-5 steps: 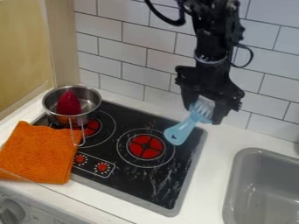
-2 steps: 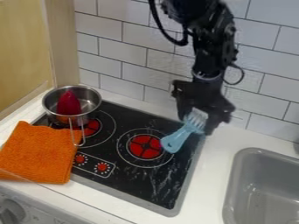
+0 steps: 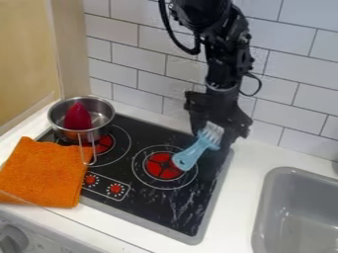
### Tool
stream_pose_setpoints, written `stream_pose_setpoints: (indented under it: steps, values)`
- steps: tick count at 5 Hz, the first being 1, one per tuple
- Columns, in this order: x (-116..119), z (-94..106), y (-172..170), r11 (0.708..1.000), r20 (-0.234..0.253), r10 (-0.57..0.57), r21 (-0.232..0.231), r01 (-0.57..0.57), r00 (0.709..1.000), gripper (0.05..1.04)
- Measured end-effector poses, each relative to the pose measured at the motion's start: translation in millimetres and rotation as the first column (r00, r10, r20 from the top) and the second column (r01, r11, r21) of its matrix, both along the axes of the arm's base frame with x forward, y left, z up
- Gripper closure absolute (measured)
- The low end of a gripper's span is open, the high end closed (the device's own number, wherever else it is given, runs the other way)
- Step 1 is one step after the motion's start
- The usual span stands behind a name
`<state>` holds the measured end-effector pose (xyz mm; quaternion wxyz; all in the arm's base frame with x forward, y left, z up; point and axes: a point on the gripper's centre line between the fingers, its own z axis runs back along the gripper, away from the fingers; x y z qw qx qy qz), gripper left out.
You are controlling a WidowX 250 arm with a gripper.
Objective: Move the blue brush to the top right of the stove
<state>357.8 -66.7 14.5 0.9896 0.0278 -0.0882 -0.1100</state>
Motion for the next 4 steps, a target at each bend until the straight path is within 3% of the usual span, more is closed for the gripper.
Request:
stream_pose_setpoints:
  steps: [2, 3, 4]
  values:
    - [-10.1, -10.0, -0.9, 1.000, -0.012, 0.011, -0.019, -0.011, 1.000, 0.361]
    - [-10.4, -11.3, -1.6, 1.000, -0.006, 0.012, -0.026, -0.012, 1.000, 0.282]
    - [-14.7, -14.7, -1.0, 0.999, -0.020, 0.044, -0.030, -0.045, 0.999, 0.065]
